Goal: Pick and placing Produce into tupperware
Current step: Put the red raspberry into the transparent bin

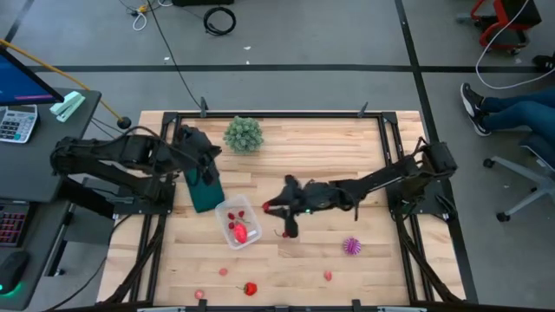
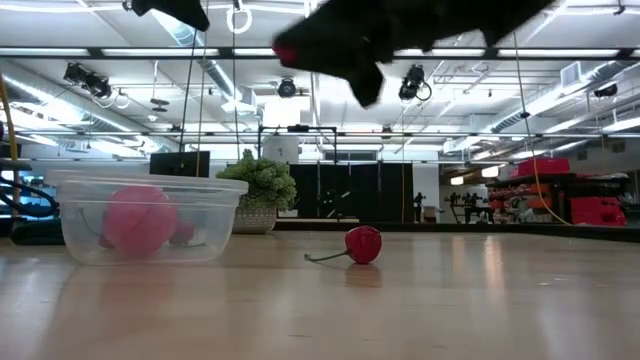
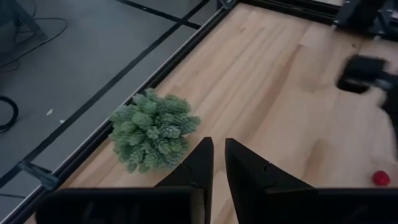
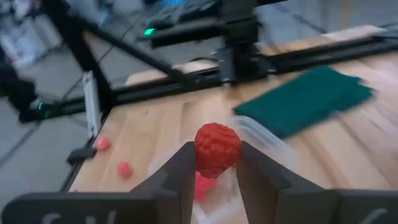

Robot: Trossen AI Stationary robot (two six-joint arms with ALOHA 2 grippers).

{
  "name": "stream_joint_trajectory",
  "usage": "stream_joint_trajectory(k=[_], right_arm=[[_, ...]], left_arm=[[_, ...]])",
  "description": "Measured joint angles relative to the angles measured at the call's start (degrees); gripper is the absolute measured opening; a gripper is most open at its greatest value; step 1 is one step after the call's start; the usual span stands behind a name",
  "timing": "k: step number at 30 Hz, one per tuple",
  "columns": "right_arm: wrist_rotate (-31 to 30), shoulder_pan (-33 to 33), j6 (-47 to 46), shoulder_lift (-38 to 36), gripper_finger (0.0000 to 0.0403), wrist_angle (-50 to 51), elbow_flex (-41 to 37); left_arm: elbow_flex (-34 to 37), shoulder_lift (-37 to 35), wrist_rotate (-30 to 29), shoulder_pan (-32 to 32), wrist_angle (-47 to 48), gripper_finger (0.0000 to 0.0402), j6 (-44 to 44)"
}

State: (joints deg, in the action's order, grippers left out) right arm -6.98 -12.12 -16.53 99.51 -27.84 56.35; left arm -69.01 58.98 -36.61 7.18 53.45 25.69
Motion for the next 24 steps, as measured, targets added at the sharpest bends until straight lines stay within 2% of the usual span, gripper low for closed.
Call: stream_joint_trajectory(k=[4, 12, 19, 24], right_arm=[[3.6, -0.4, 3.1, 8.0, 0.0107, 9.9, 12.2], [4.0, -0.2, 9.5, 23.1, 0.0107, 26.0, 30.8], [4.4, 0.1, 13.2, 26.6, 0.011, 34.1, 37.5], [5.6, 0.9, 11.7, 25.8, 0.0139, 37.5, 38.1]], left_arm=[[0.0, 0.6, 0.0, -1.4, 0.3, 0.0044, 0.0], [0.0, 1.1, 0.2, -1.6, 0.4, 0.0045, 0.2], [0.0, 1.0, 0.2, -1.6, 0.9, 0.0039, 0.1], [0.0, 1.0, 0.2, -1.6, 0.9, 0.0044, 0.2]])
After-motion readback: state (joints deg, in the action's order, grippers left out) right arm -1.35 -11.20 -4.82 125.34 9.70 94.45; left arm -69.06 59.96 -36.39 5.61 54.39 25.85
